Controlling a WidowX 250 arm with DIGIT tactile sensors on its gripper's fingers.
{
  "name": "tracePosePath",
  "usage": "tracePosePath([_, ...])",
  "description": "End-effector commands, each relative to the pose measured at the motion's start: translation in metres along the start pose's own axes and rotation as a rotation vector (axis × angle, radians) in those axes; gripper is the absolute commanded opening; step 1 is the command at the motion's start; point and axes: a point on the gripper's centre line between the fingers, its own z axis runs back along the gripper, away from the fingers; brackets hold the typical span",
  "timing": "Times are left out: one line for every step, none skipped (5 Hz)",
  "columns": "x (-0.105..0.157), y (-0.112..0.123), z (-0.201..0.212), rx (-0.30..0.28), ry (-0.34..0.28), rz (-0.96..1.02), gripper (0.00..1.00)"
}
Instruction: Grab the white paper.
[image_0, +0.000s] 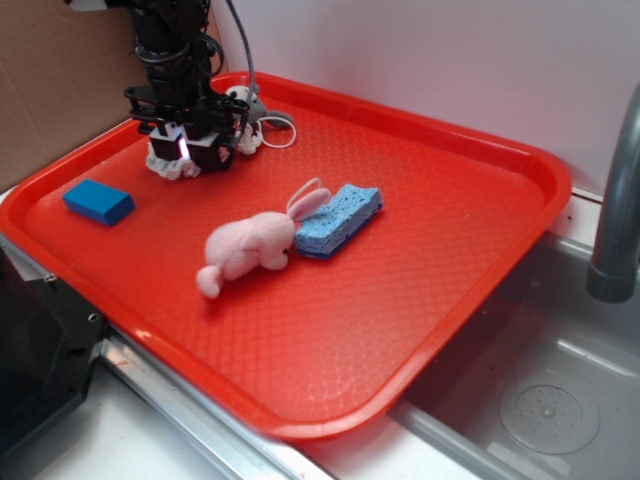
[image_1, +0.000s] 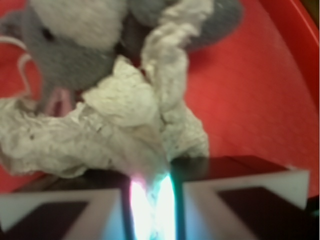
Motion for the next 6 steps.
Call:
tracePosePath([-0.014,-0.016,0.064,-0.044,-0.022,-0.067,0.0])
tracePosePath([-0.044,-0.033,0.099,-0.106,-0.014,-0.144,0.0])
tracePosePath([-0.07,-0.035,0.124,-0.19,0.036,-0.205,0.0])
tracePosePath([-0.086,-0.025,0.142,-0.238,0.066,-0.211,0.0])
tracePosePath([-0.096,-0.019,0.144,-0.21,0.033,-0.199,0.0])
tracePosePath([-0.095,-0.017,0.139,-0.188,0.043,-0.201,0.0])
